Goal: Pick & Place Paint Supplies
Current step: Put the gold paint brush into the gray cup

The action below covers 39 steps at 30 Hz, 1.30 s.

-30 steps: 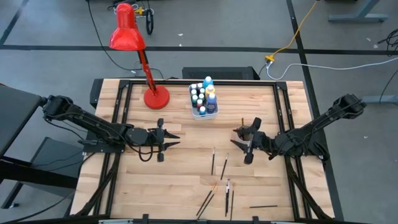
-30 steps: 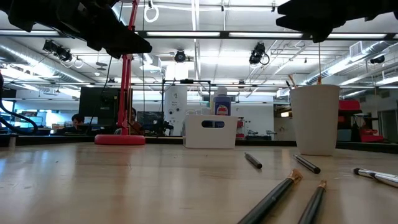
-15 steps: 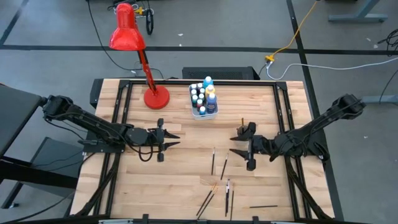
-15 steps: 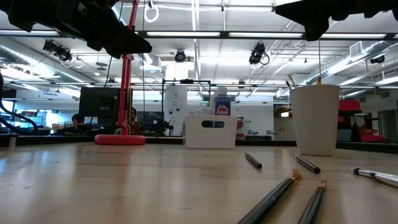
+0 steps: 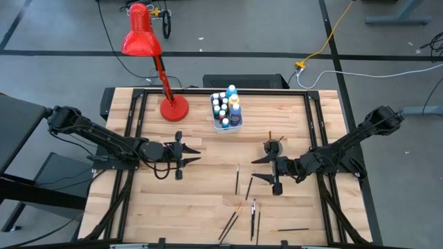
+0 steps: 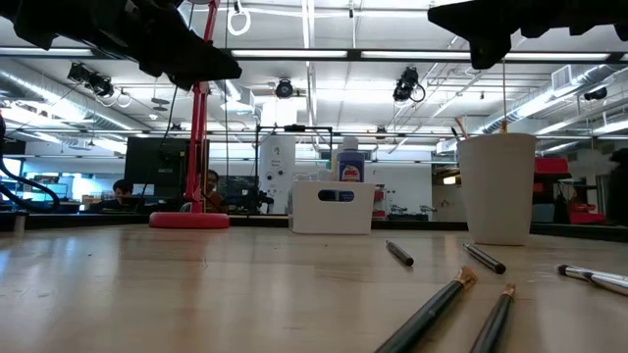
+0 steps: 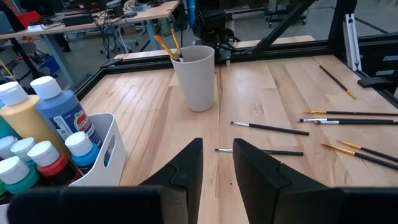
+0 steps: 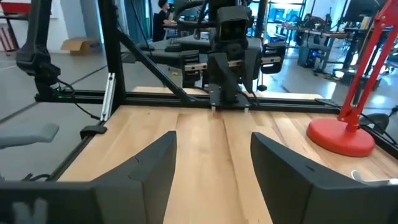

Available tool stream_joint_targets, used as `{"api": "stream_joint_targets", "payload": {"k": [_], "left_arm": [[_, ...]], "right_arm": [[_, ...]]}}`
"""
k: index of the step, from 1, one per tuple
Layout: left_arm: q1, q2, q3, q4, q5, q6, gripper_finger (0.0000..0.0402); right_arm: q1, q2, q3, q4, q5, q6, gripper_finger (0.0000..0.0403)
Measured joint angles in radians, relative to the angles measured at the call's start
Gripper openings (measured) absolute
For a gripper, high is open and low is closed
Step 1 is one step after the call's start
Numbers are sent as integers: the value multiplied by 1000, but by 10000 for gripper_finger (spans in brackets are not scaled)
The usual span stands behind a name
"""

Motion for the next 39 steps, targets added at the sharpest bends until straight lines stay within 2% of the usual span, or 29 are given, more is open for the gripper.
{"api": "stream_joint_targets", "payload": {"k": [9,39], "left_arm": [[0,0,0,13,0,-13,96],[0,0,0,19,0,1,96]], "right_arm": [[0,2,0,1,-60,29,208],[-18,15,-1,-23,-76,56,208]]}}
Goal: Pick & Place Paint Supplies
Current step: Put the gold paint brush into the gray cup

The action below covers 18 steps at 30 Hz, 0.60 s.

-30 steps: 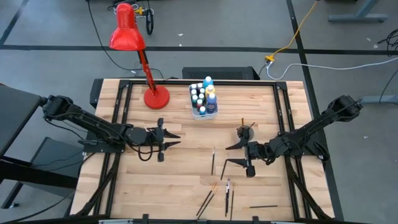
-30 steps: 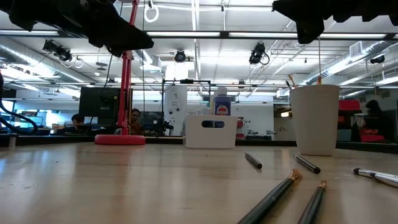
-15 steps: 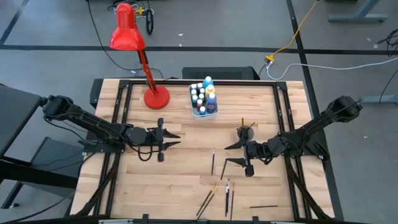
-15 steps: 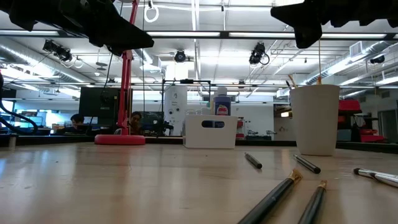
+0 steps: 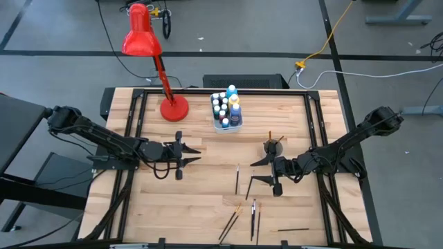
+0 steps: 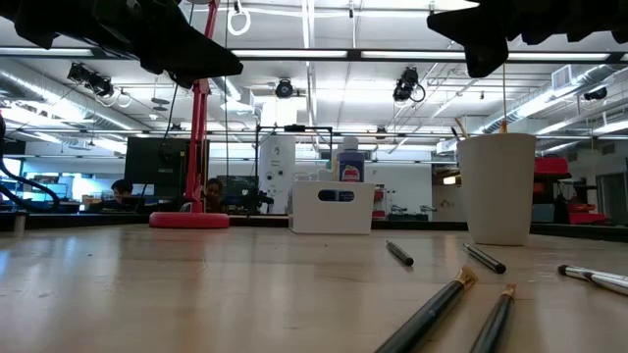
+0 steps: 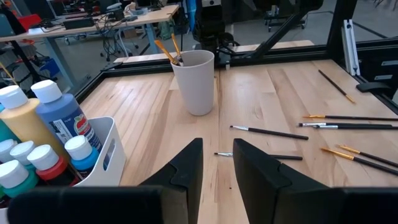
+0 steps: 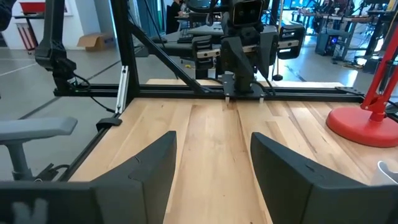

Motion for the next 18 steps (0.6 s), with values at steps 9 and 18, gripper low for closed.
{"api": "stream_joint_targets", "payload": {"k": [9,18], "left_arm": [[0,0,0,0,0,0,96],[0,0,0,0,0,0,96]], "right_arm": [[-1,0,0,-55,-5,60,208],[-1,34,0,-60,-129,80,208]]}}
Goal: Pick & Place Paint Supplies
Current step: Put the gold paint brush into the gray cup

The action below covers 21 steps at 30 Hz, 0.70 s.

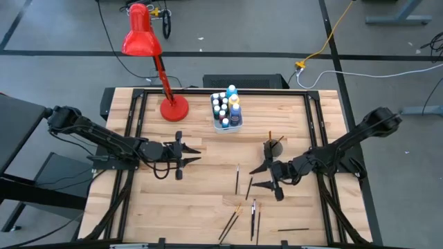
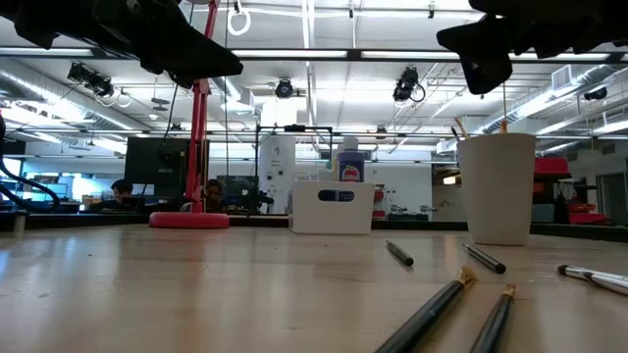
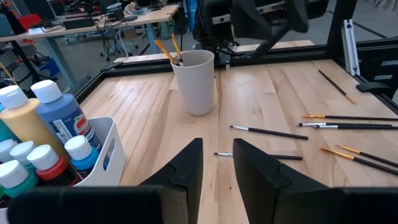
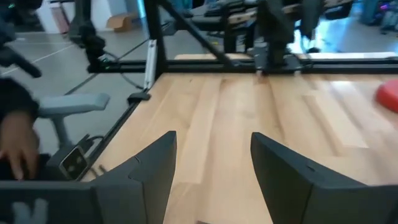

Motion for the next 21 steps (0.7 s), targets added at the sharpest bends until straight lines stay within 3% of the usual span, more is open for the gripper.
{"api": "stream_joint_targets", "payload": {"k": [6,11,16,21], "left_arm": [[0,0,0,0,0,0,96],[0,0,0,-1,0,20,96],[0,0,0,-1,0,20,96],[0,0,0,0,0,38,96]], "right_arm": [[0,104,4,84,-81,36,208],[0,224,84,56,-169,47,208],[1,304,166,-67,-273,27,208],[0,324,206,-286,-254,-5,208]]}}
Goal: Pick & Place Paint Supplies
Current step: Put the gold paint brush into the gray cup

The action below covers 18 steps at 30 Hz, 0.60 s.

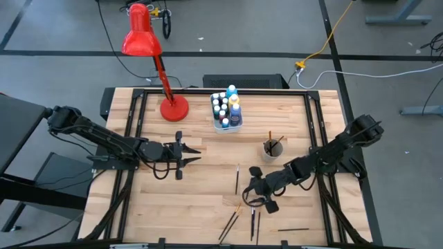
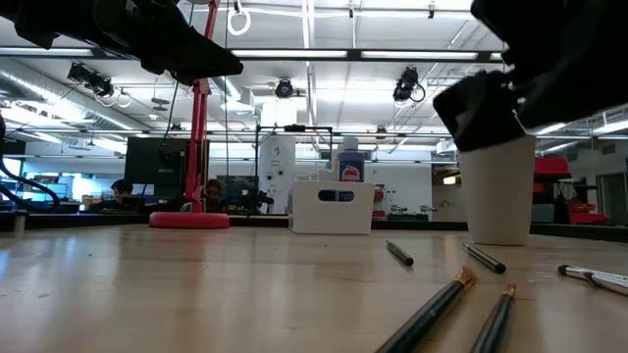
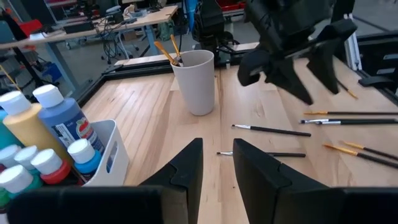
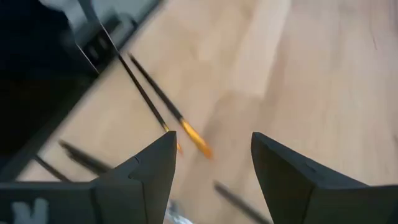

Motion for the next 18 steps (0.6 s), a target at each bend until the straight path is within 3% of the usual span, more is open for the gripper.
{"api": "stream_joint_targets", "payload": {"k": [6,12,18], "left_arm": [[0,0,0,7,0,50,96],[0,0,0,7,0,47,96],[0,0,0,8,0,47,96]], "right_arm": [[0,0,2,-128,22,3,208],[0,14,4,56,27,7,208],[0,140,4,282,-31,37,208]]}}
